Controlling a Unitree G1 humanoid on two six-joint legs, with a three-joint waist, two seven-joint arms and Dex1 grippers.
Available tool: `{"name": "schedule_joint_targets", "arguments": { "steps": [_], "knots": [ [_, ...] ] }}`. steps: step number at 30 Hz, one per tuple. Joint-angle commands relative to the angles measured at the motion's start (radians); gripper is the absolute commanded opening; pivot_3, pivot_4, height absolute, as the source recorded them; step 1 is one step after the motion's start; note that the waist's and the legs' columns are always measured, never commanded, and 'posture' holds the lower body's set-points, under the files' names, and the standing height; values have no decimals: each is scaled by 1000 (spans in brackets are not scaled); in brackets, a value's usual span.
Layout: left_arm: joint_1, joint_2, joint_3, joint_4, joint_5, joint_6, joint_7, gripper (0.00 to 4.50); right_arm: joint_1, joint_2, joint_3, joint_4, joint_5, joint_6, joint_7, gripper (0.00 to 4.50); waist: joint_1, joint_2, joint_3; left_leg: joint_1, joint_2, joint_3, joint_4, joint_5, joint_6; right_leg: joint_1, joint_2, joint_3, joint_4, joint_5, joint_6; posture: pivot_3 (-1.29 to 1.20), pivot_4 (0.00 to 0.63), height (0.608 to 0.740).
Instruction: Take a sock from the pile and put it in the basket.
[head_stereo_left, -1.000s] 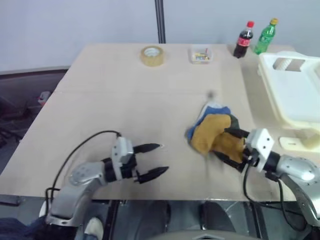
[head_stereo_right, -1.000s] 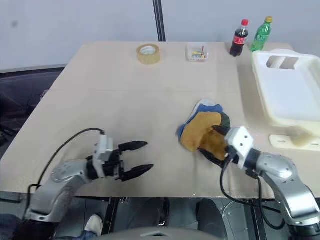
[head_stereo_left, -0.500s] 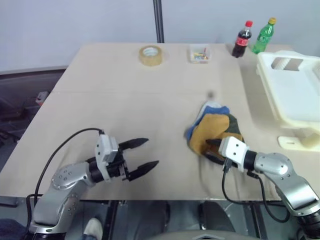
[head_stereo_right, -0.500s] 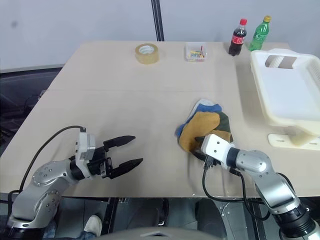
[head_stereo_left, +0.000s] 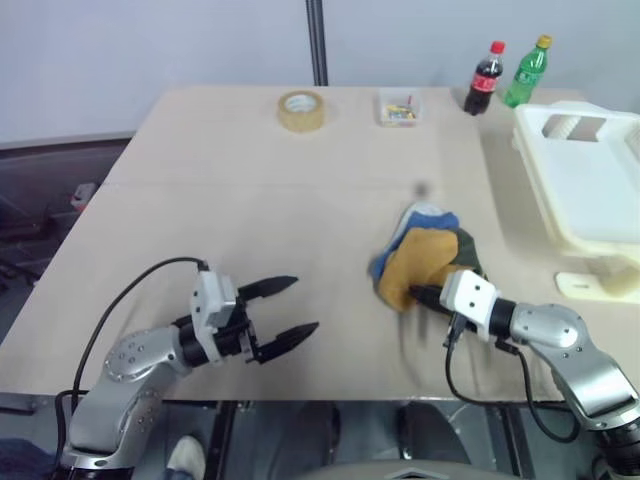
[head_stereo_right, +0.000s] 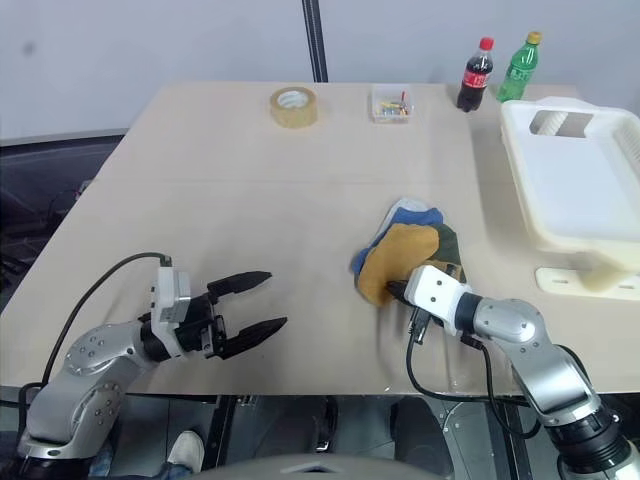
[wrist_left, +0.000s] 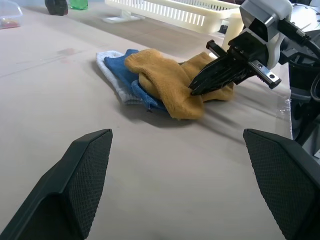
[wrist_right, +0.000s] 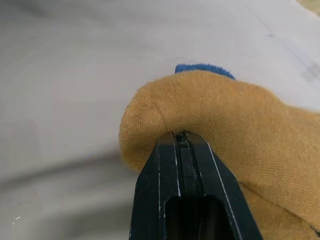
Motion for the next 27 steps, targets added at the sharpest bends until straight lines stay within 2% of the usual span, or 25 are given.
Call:
{"name": "schedule_joint_targets", "arguments": {
  "steps": [1,6,10,13,15,17,21,24,27],
  "knots": [
    [7,1,6,-32,-4,-18,-2,4500,-27,16,-29,-34,30,-3,2,47,0,0,0,0,0,0,0,0,0,0,0,0,0,0,0,0,150,738],
    [20,6,21,-42,-8,-15,1,4500,-90,48,-2,-75,100,66,38,47,-2,0,1,0,0,0,0,0,0,0,0,0,0,0,0,0,150,738],
    [43,11,47,-52,-19,-13,4,4500,-195,109,66,-53,121,160,54,47,-5,0,1,0,1,0,0,0,0,0,-1,1,0,0,0,0,150,738],
    [67,10,69,-66,-23,-14,14,4500,-312,164,163,29,79,192,78,47,-6,0,2,0,1,0,0,0,0,-1,-1,1,1,0,0,0,150,738],
    [88,8,92,-83,-33,-12,24,4500,-385,238,212,92,86,228,78,47,-6,0,2,0,1,0,0,0,0,-2,-1,1,1,0,0,0,150,738],
    [117,5,115,-100,-42,-13,32,4500,-452,304,281,178,38,194,79,47,-6,0,2,0,1,0,-1,0,0,-3,-1,1,1,0,0,0,150,738],
    [169,-15,128,-136,-39,-21,64,4500,-554,430,326,360,-7,103,72,47,-7,0,2,-2,0,1,-2,1,-1,-7,-1,2,2,0,0,0,150,738],
    [215,-34,134,-161,-36,-32,83,4500,-643,513,334,484,-45,40,51,800,-7,0,3,-2,0,1,-2,1,-2,-7,0,2,3,0,0,0,150,738],
    [241,-42,140,-178,-33,-37,95,4500,-674,543,313,510,-52,36,45,2361,-6,0,3,-2,0,0,-2,1,-2,-8,0,1,3,0,-1,0,150,738]
  ]
}}
